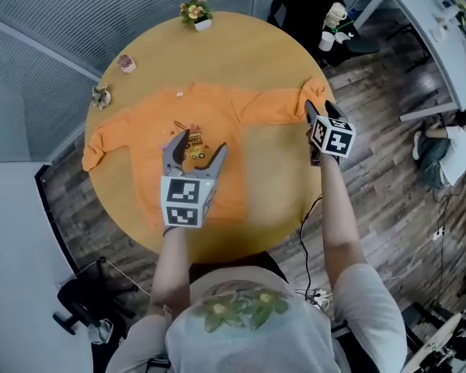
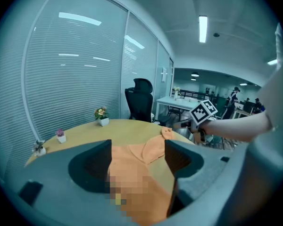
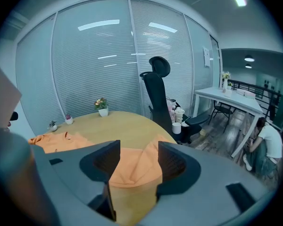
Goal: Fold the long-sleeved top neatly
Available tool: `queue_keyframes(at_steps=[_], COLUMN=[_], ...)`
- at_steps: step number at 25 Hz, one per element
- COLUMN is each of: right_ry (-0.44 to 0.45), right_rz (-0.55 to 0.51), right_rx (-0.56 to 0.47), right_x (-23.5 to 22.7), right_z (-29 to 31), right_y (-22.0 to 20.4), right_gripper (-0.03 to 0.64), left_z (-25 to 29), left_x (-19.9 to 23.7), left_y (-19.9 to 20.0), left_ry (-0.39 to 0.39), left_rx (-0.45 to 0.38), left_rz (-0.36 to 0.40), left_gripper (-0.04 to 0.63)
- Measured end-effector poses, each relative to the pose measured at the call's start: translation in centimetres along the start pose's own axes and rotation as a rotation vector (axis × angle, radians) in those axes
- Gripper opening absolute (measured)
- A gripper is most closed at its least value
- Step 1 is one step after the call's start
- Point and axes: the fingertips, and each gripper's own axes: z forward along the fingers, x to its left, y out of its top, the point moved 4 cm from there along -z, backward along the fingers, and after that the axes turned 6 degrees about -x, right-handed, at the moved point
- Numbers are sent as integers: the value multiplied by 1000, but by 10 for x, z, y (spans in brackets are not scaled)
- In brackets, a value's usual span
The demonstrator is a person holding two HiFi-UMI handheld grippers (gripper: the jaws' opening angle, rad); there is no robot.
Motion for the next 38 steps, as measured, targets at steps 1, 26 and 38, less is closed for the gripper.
queue_keyframes(at_steps=[1, 26, 38], right_ry=[-7, -82, -10], right_rz=[1, 101, 14], right_rx=[3, 111, -117], right_x=[-5, -65, 8], right_z=[6, 73, -18], right_y=[0, -34, 34], right_gripper=[261, 51, 49], left_z=[12, 77, 33], left_x=[-6, -45, -13], left_y=[3, -20, -10], left_ry=[-16, -157, -170], left_rx=[1, 102, 32], left_rz=[8, 51, 32], left_gripper=[336, 334, 334])
